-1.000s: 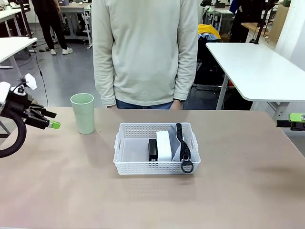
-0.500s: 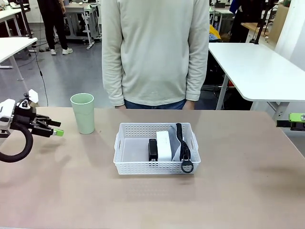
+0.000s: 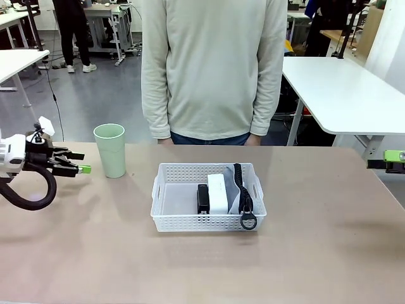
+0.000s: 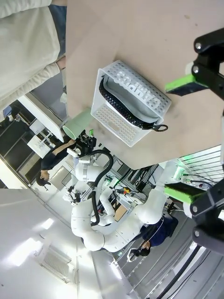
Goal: Efficiently arrange items inside the basket to fit them all.
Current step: Pick up the Reusable plastic cup and place it inside the Organizing basket.
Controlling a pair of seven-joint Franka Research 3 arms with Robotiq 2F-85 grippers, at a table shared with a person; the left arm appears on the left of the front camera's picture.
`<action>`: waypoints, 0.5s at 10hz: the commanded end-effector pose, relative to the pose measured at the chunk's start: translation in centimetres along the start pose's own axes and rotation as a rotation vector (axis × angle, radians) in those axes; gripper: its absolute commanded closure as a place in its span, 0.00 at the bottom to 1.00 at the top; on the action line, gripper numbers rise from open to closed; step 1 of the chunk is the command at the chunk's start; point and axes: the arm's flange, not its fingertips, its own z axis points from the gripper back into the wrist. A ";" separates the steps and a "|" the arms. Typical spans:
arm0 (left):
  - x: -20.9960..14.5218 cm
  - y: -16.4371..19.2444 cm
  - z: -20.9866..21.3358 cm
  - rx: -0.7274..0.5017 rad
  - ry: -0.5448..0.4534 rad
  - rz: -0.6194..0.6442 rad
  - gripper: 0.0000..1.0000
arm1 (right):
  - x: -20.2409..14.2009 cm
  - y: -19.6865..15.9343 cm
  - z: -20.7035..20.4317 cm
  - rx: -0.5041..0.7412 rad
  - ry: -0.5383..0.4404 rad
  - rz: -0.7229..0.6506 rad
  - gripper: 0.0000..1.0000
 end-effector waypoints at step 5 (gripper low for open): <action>0.2 -0.7 -4.0 -0.069 0.040 -0.085 0.00 | -0.2 0.4 0.1 -0.010 0.015 -0.012 0.00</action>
